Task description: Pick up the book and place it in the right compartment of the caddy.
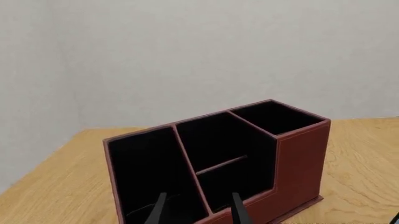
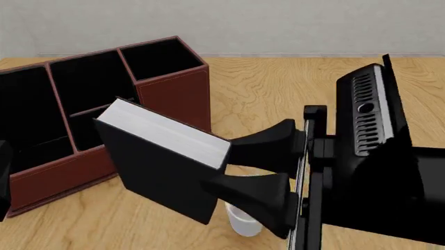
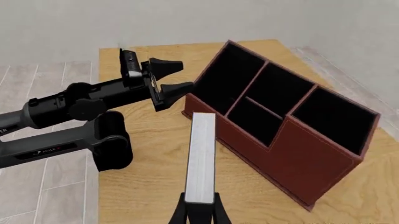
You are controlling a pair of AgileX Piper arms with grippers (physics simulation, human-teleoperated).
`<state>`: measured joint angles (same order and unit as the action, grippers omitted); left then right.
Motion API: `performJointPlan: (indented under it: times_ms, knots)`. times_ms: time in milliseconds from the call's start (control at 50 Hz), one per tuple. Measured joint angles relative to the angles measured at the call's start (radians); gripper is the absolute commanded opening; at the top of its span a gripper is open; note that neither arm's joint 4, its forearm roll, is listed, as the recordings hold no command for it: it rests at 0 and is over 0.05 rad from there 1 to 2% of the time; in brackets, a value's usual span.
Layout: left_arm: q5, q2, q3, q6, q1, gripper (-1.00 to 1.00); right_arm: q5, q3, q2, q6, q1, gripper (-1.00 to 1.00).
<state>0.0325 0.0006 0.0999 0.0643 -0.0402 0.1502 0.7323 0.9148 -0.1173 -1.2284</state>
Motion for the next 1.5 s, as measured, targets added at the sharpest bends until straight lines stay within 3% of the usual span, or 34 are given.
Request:
performJointPlan:
  times_ms: [740,1080,1500]
  knots:
    - [0.146,0.000,0.077,-0.018,0.162,1.00,0.278,0.241,-0.105,-0.094,0.168,-1.00]
    - [0.205,-0.001,0.106,-0.012,0.246,1.00,0.367,0.377,-0.065,-0.137,0.212,-1.00]
    - [0.226,-0.001,0.113,0.000,0.303,1.00,0.403,0.510,0.068,-0.163,0.253,-1.00]
